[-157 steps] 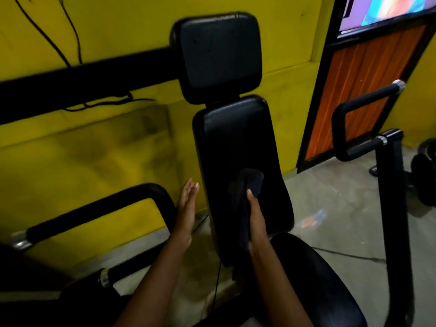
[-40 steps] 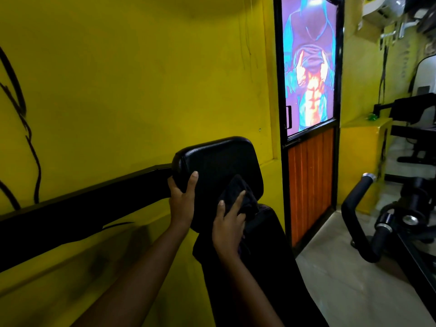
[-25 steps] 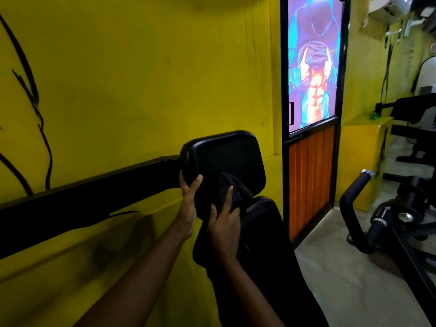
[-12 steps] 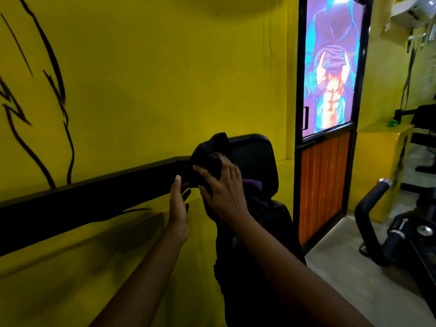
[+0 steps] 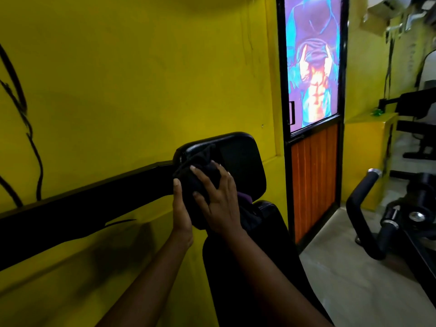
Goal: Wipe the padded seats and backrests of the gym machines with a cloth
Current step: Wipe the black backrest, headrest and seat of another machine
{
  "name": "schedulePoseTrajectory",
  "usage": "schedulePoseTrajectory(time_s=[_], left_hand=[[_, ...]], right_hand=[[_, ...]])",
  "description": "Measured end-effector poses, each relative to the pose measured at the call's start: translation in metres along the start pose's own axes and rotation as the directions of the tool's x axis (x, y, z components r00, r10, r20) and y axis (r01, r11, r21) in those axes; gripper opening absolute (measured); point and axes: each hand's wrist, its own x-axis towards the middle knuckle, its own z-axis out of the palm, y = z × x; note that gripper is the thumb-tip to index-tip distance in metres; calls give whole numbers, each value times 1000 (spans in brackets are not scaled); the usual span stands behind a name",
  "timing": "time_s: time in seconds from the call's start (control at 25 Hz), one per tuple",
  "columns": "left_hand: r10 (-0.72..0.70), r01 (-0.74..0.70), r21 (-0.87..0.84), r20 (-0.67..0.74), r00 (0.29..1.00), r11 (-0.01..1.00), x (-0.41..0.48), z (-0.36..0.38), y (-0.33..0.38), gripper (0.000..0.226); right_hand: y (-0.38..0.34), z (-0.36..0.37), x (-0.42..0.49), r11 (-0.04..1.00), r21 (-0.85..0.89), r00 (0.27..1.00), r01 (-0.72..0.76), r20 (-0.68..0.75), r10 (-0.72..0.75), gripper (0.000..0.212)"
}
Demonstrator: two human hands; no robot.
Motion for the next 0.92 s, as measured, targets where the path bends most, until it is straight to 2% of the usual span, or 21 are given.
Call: schedulePoseTrajectory(time_s=[0.08,0.16,0.28,0.36,0.52,0.6,0.68,0.8,0.92], left_hand=[[64,-55,133,-61,996,990,7,0,-5,63],[144,-93,302,-153,978,949,8,2,-9,53],[253,-175,412,-145,957,895,2,7,-9,51],[253,-170,444,-135,958,880,2,8,-9,55],[221,-139,463,-126,967,875,-2,8,-6,59],[174,-102,464,-115,978,880,-5,10,1,62],[96,-27,458,-128,987,889,-11,13,10,66],[18,69,487,-171,985,871,-30,9,11,60],[-43,145,479,-217,975,866,-48,-3,0,56]], right_hand=[[14,-6,20,988,98,992,-121,-25,124,51],[34,-9,34,945,152,953,-289,-47,299,53],[57,-8,33,882,108,880,-459,-78,468,56],[60,-5,25,816,53,809,-576,-111,578,53],[44,-3,6,637,59,631,-769,-93,770,51],[33,-4,-11,602,3,602,-798,-27,798,52],[26,-14,-28,612,-88,605,-786,97,790,53],[26,-40,-46,695,-101,647,-712,289,705,51],[17,-62,-69,767,-87,699,-636,357,620,48]])
